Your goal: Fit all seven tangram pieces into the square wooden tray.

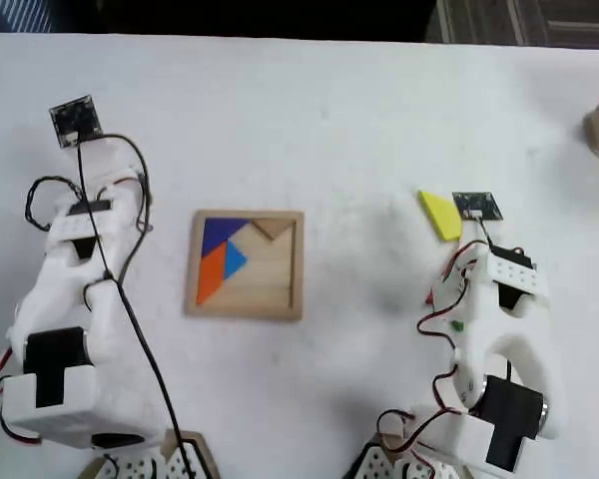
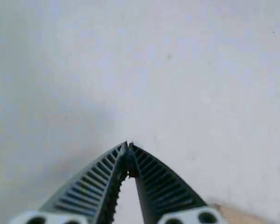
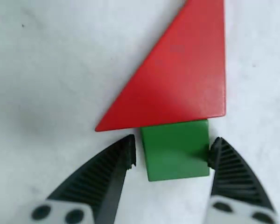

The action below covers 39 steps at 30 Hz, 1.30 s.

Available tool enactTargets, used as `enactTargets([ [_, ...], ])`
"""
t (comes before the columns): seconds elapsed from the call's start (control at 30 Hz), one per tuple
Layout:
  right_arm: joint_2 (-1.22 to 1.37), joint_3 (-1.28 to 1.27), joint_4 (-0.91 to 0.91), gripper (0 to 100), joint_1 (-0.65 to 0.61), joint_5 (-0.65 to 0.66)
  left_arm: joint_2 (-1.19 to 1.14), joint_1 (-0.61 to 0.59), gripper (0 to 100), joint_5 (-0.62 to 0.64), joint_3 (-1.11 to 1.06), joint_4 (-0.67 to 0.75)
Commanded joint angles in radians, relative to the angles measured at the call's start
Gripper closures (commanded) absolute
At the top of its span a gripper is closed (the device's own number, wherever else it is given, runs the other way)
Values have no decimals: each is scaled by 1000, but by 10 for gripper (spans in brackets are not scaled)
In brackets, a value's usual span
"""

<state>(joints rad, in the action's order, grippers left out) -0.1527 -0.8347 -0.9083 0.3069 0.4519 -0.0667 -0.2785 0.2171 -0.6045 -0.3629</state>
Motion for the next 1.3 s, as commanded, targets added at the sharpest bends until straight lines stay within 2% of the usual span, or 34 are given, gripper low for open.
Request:
enactTargets([
  [0.0, -8, 38, 15, 832, -15, 17, 5, 18, 977, 2, 51, -3],
  [0.13, -7, 35, 15, 958, -16, 100, 5, 18, 977, 2, 51, -3],
  [0.53, -19, 54, 4, 964, -18, 98, 5, 18, 977, 2, 49, -3],
  [0.7, -19, 153, -120, 964, -18, 94, 5, 18, 977, 2, 49, -3],
  [0.83, -19, 256, -234, 964, -22, 29, 5, 18, 977, 2, 51, -3],
  [1.03, -19, 334, -369, 964, -139, 18, 5, 18, 977, 2, 51, -3],
  [1.27, -19, 410, -384, 964, -390, -147, 5, 18, 977, 2, 52, -3],
])
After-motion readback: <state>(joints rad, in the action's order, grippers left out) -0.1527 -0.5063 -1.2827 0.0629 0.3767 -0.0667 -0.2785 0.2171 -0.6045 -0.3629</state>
